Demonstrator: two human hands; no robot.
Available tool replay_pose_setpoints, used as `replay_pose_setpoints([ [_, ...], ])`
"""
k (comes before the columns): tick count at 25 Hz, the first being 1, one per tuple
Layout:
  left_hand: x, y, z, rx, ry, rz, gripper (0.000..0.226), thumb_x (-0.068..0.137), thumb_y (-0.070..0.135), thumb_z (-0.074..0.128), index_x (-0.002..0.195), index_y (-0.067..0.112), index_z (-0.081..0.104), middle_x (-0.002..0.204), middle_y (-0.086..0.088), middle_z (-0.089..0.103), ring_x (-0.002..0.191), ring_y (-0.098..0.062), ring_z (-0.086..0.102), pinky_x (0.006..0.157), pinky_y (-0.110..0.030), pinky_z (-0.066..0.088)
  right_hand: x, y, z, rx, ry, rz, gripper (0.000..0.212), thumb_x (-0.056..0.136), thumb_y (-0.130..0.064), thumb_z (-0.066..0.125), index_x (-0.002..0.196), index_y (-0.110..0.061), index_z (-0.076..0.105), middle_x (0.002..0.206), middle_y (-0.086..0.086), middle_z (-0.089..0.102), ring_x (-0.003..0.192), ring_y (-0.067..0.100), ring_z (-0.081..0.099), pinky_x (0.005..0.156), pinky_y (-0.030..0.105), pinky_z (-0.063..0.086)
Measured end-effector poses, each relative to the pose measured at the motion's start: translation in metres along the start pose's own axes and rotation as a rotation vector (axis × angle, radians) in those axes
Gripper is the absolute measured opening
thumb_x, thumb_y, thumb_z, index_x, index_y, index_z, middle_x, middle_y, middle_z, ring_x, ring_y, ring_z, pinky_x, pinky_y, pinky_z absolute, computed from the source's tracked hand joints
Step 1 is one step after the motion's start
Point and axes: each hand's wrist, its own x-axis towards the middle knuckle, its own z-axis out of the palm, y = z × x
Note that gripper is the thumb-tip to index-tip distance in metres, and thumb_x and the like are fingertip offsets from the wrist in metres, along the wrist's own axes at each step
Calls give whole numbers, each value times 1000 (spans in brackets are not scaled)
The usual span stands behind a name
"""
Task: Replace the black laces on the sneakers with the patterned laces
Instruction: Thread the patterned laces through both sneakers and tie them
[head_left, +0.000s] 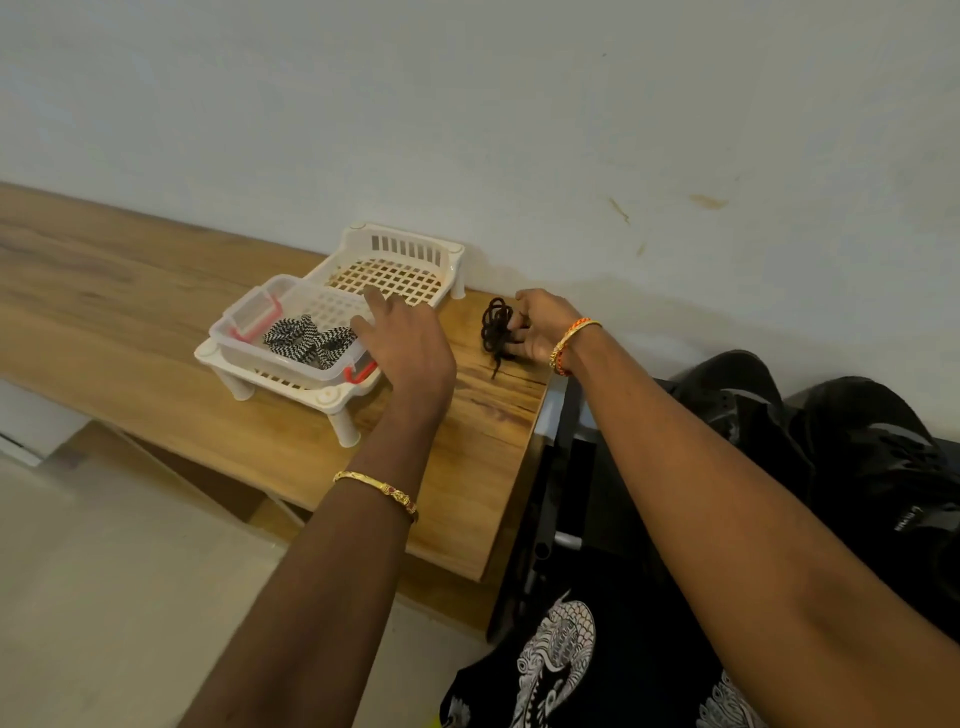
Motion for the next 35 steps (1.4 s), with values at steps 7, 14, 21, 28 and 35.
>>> replay_pose_setpoints([
  [7,-9,3,-4,-88,-13,33,27,87,16,63,114,12,63,141,-14,46,142,-34,16,110,-51,20,20,3,1,-472,177,-208,60,89,10,50,140,-17,32,124,23,48,82,35,66,45,32,57],
  [14,-32,8,-1,-248,114,175,31,92,11,51,121,8,59,140,-15,47,143,-30,20,117,-46,5,8,12,-21,-524,443,-451,12,82,-1,56,89,-10,63,89,5,63,82,22,62,76,38,58],
  [21,-77,55,-38,-849,22,273,31,98,25,45,121,9,59,116,-7,63,104,-21,58,79,-28,42,-101,-8,-80,-369,509,-558,17,87,-17,55,74,-13,64,70,0,66,63,10,62,58,23,49],
  [28,-154,121,-43,-1016,-970,329,67,86,24,61,144,19,28,143,-9,35,125,-27,44,93,-32,42,-232,49,-246,-688,966,-67,28,80,-21,60,108,-25,58,120,10,57,115,35,50,102,48,39],
  [35,-181,148,-26,-1128,-827,129,53,90,-4,40,140,17,41,125,-14,54,106,-40,58,88,-49,53,-232,97,-274,-523,875,-12,50,85,2,51,130,-20,55,122,16,60,108,35,57,93,34,45],
])
